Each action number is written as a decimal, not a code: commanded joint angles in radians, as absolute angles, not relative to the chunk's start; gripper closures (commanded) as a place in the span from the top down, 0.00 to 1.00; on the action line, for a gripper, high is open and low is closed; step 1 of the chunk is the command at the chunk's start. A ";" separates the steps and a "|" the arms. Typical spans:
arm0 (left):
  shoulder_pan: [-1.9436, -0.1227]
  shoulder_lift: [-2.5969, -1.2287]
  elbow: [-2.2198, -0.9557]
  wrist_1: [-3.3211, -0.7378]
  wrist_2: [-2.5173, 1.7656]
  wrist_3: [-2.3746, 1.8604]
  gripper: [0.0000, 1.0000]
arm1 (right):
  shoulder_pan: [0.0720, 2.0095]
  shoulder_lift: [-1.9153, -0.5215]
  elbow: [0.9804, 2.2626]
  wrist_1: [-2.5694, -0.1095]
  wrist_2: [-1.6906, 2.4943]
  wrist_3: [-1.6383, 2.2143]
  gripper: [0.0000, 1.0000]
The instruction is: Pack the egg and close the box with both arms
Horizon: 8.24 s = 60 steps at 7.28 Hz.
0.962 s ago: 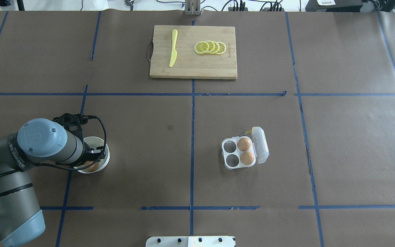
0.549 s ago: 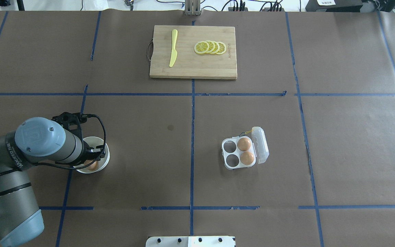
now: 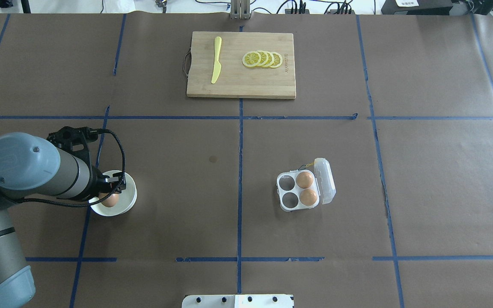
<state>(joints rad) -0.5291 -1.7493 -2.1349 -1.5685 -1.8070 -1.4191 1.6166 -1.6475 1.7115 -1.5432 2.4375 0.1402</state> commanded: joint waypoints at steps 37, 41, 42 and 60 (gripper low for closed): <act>-0.974 -1.991 -2.052 -1.664 -1.847 -0.537 0.99 | 0.771 -1.599 1.879 -0.795 2.206 1.259 0.00; -0.985 -1.997 -2.052 -1.664 -1.864 -0.515 0.99 | 0.616 -1.450 1.839 -0.810 2.115 1.351 0.00; -0.988 -1.993 -2.052 -1.664 -1.867 -0.514 0.99 | 0.592 -1.399 1.829 -0.811 2.106 1.361 0.00; -1.435 -1.813 -1.652 -1.674 -2.111 0.137 1.00 | 1.378 -1.473 1.757 -1.499 2.361 0.088 1.00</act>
